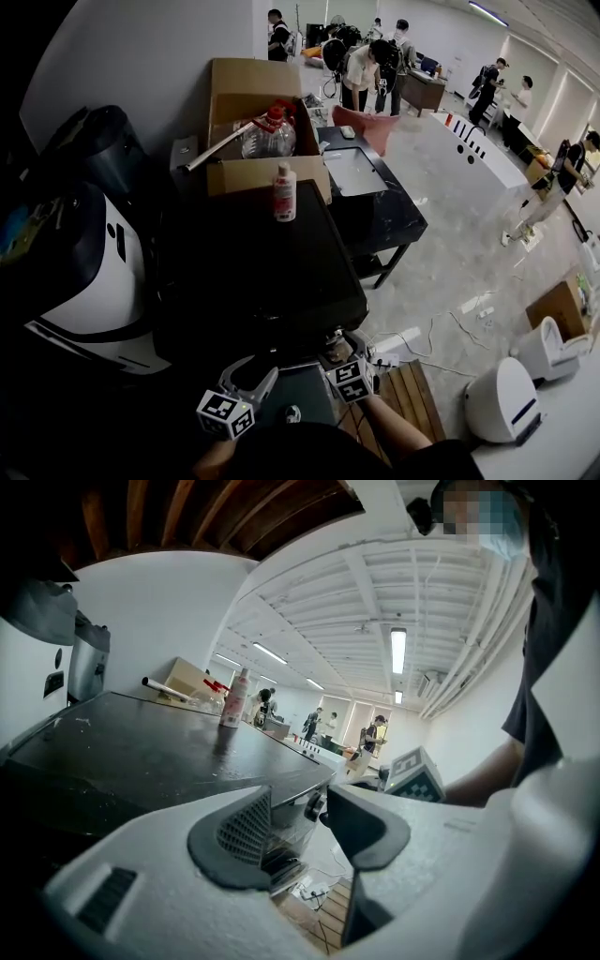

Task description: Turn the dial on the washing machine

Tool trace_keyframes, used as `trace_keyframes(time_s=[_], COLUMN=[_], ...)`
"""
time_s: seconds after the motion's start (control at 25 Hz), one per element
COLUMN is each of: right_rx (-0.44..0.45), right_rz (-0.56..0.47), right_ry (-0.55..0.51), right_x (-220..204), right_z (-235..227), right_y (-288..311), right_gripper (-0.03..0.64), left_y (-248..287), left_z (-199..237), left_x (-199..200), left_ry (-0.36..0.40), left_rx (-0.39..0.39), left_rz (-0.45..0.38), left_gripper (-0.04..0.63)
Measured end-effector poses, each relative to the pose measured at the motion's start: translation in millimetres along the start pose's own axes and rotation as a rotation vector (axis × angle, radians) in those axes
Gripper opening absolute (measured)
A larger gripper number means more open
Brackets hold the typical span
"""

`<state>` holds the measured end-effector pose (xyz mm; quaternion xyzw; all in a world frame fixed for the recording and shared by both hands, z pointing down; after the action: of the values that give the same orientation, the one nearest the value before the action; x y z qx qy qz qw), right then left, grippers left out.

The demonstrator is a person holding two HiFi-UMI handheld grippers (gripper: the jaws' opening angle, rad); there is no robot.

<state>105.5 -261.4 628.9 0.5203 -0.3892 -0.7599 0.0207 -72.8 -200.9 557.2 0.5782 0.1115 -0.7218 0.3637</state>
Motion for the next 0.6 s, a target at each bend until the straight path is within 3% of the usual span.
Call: trace_keyframes(time_s=[0.24,0.6], right_rx=[-0.024,-0.001], right_rz=[0.02,0.055], right_ry=[-0.039,0.057], right_x=[-6.2,-19.3], right_z=[-2.2,-8.6], right_y=[9.3,15.1], right_gripper=[0.321,0.347], left_y=[0.5,4.3], left_z=[10.9,9.3], left_x=[-0.2,-4.1], left_ry=[-0.008,-0.013], left_rx=[0.012,0.002], left_rz=[0.003,0.012], left_gripper=[0.189,0.189])
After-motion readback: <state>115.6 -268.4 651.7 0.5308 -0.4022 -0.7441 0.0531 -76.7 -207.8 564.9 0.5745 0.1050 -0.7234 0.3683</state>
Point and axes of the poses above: the fingertips, and each gripper's own axes: y forward along the fingers, z to its left, x out of its top, the point moved 3 cm from there along -y, backward along the fingers, and after that the axes turned 1 degree about z, right-handed, at the moved point
